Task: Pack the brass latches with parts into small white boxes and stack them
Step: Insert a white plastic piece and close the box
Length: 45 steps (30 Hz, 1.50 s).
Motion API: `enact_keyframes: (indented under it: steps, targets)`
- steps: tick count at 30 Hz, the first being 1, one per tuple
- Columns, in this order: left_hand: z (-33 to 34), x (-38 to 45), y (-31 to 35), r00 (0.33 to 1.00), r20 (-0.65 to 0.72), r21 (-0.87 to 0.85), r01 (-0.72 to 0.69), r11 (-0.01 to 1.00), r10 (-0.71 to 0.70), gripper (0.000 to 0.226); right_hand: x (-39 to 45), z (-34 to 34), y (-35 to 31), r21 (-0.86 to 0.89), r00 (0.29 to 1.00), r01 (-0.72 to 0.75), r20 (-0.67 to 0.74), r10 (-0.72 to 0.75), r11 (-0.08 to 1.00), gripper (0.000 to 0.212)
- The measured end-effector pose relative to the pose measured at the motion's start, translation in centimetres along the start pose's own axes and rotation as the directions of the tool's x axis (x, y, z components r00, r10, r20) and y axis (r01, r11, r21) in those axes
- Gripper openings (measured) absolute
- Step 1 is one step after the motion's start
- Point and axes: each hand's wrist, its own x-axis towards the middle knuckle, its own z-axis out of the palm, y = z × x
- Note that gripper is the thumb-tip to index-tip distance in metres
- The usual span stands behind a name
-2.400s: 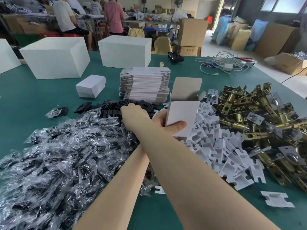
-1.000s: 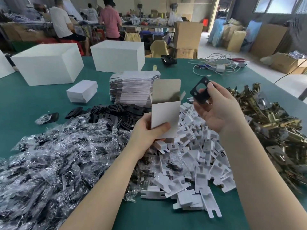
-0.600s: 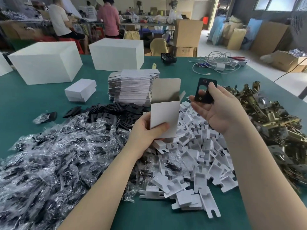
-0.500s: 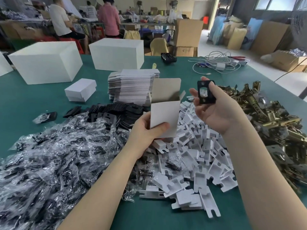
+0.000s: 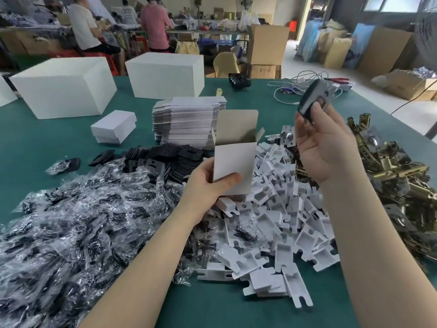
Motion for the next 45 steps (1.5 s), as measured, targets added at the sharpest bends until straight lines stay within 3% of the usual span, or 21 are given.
enact_keyframes:
  steps: [2, 4, 6, 9, 13, 16, 18, 20, 23, 26, 28, 31, 34, 37, 39, 42, 45]
  targets:
    - [0.0, 0.0, -0.1, 1.000, 0.012, -0.037, 0.009, 0.999, -0.009, 0.045, -0.8, 0.5, 0.0, -0.340, 0.964, 0.258, 0.154, -0.217, 0.904, 0.018]
    - [-0.1, 0.0, -0.3, 0.998, 0.054, -0.045, 0.014, 0.999, -0.012, 0.041, -1.5, 1.1, 0.3, -0.595, 0.876, 0.481, 0.352, -0.329, 0.644, 0.024]
    - [-0.2, 0.1, -0.4, 0.996, 0.083, -0.046, 0.012, 0.999, -0.008, 0.040, -2.1, 1.7, 0.9, -0.678, 0.820, 0.572, 0.479, -0.314, 0.462, 0.025]
    - [-0.2, 0.0, -0.4, 0.994, 0.105, -0.062, 0.022, 0.998, -0.015, 0.049, -2.5, 2.1, 1.9, -0.720, 0.793, 0.609, 0.543, -0.274, 0.334, 0.022]
    - [-0.2, -0.1, -0.2, 0.997, 0.072, -0.028, 0.006, 1.000, -0.004, 0.042, -2.6, 2.1, 1.8, -0.694, 0.820, 0.567, 0.526, -0.226, 0.444, 0.021]
    - [-0.1, -0.2, -0.1, 0.998, 0.067, -0.013, 0.023, 1.000, -0.022, 0.042, -2.6, 2.1, 1.5, -0.713, 0.826, 0.563, 0.507, -0.247, 0.417, 0.014]
    - [-0.1, -0.2, 0.0, 0.997, 0.070, -0.021, 0.033, 0.999, -0.031, 0.042, -2.8, 2.2, 1.3, -0.718, 0.851, 0.524, 0.444, -0.279, 0.458, 0.012]
    - [0.0, -0.3, 0.2, 0.997, 0.063, -0.014, 0.035, 0.999, -0.034, 0.041, -3.0, 2.5, 1.0, -0.679, 0.909, 0.414, 0.336, -0.246, 0.606, 0.011]
    - [0.1, -0.3, 0.3, 0.996, 0.072, -0.001, 0.046, 0.999, -0.045, 0.037, -3.2, 2.7, 0.8, -0.529, 0.988, 0.127, 0.145, -0.058, 0.839, 0.008]
    - [0.0, -0.3, 0.2, 0.995, 0.080, -0.012, 0.064, 0.998, -0.063, 0.038, -2.8, 2.6, 0.7, -0.357, 0.995, -0.045, 0.072, 0.075, 0.933, 0.012]
    - [0.0, -0.1, 0.0, 0.996, 0.073, -0.010, 0.049, 0.999, -0.048, 0.040, -2.6, 2.4, 0.7, -0.310, 0.993, -0.067, 0.075, 0.094, 0.948, 0.024]
    - [-0.1, 0.1, -0.3, 0.996, 0.080, -0.028, 0.040, 0.999, -0.037, 0.042, -2.5, 2.1, 0.8, -0.424, 0.996, 0.016, 0.091, 0.025, 0.906, 0.030]
    - [-0.2, 0.0, -0.2, 0.997, 0.069, -0.003, 0.027, 1.000, -0.027, 0.040, -2.6, 1.8, 0.6, -0.665, 0.976, 0.200, 0.203, -0.084, 0.720, 0.034]
    - [-0.1, -0.1, -0.1, 0.998, 0.057, 0.009, 0.020, 1.000, -0.020, 0.037, -3.1, 2.2, 0.1, -0.703, 0.938, 0.331, 0.316, -0.140, 0.629, 0.029]
    - [0.0, -0.2, 0.1, 0.998, 0.059, -0.006, 0.038, 0.999, -0.037, 0.037, -3.5, 2.3, -0.3, -0.711, 0.929, 0.338, 0.356, -0.099, 0.616, 0.027]
    - [0.1, -0.3, 0.5, 0.998, 0.056, 0.000, 0.034, 0.999, -0.034, 0.037, -3.8, 2.7, -1.1, -0.807, 0.934, 0.306, 0.358, 0.005, 0.506, 0.029]
    - [0.2, -0.4, 0.8, 0.997, 0.076, -0.022, 0.018, 1.000, -0.016, 0.030, -3.6, 3.6, -2.0, -0.892, 0.900, 0.380, 0.418, 0.125, 0.246, 0.029]
